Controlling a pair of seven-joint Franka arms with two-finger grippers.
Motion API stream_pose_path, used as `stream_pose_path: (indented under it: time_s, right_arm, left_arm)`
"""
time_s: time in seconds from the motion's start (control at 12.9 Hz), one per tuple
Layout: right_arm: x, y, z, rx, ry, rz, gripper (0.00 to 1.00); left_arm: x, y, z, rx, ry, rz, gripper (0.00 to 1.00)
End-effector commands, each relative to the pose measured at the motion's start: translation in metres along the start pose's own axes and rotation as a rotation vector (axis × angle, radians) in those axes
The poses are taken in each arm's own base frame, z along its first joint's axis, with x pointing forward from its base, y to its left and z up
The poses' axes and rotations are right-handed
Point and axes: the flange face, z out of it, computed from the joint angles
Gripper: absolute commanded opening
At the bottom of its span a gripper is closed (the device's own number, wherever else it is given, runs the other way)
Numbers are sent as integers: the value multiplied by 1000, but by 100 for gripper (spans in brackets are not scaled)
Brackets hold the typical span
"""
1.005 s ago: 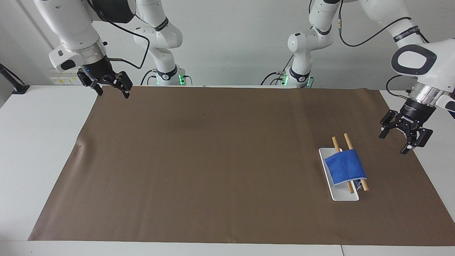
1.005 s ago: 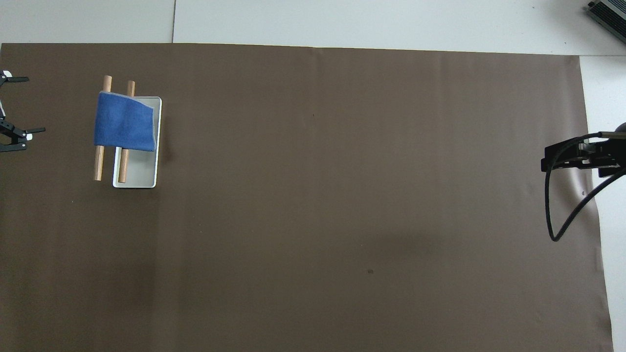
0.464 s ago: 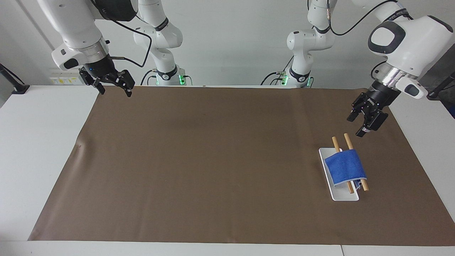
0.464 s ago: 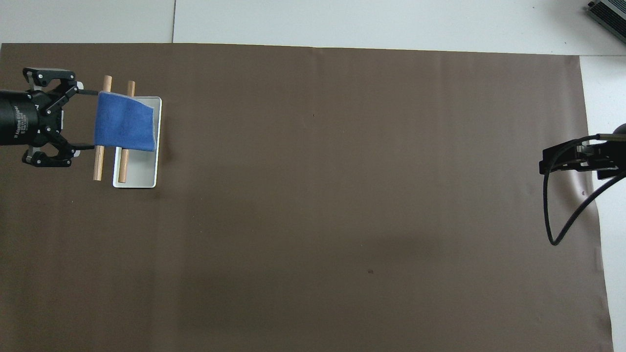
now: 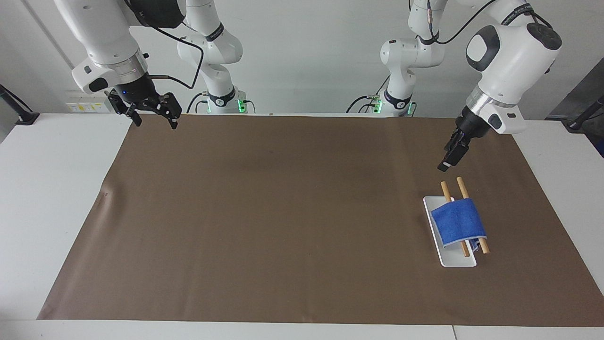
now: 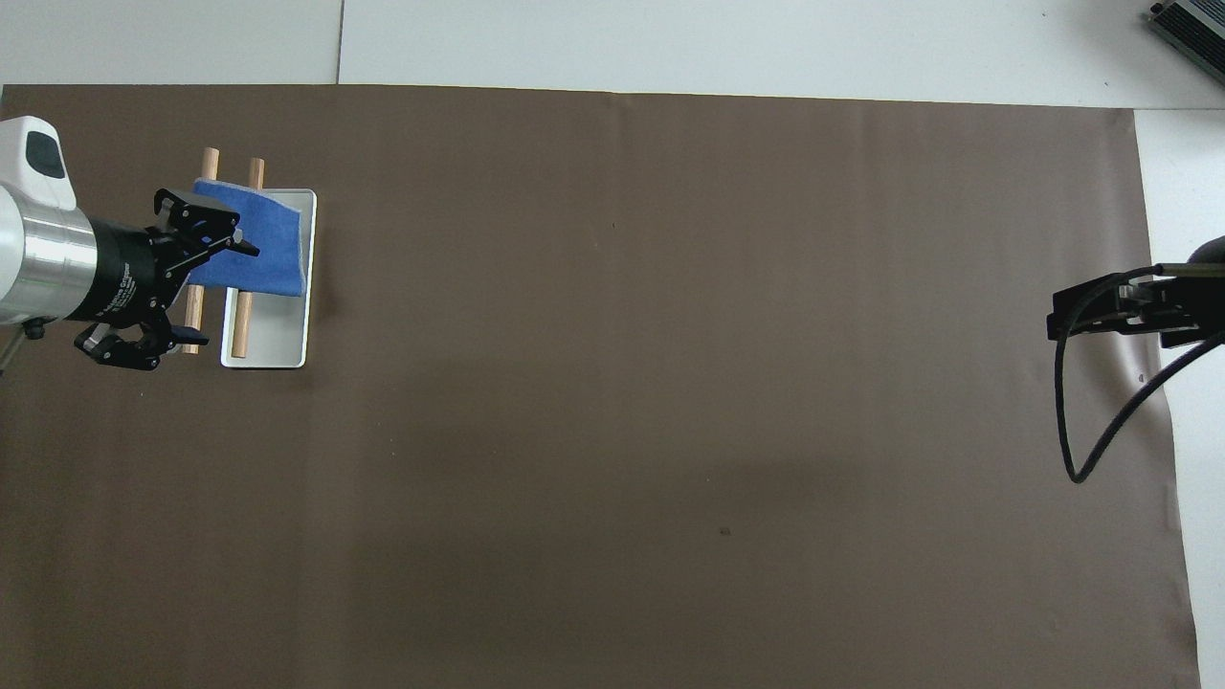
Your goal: Right arm passes towel to left arm to hang
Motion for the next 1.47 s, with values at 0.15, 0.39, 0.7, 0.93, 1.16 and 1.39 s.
stream_pose_path:
  time_s: [0.15,0.39,0.7,0.93,1.16,1.39]
  right_arm:
    - [-3,0,1,39,24,-23,100]
    - [-3,-1,1,55,22,-20,100]
    - [-3,8,2,52,21,-11,100]
    - [-3,13,1,44,23,-4,100]
    - [-3,13,0,41,24,-3,100]
    - [-3,14,0,40,24,-1,100]
  left_arm:
    - [16,-37,-14,134,4,533,100]
    - [21,-42,-29,180,22,815,100]
    - [31,-33,-78,206,41,948,100]
    - [33,-37,-93,209,32,961,100]
    - [23,-35,-110,185,50,968,100]
    - [10,-28,-105,192,48,1002,100]
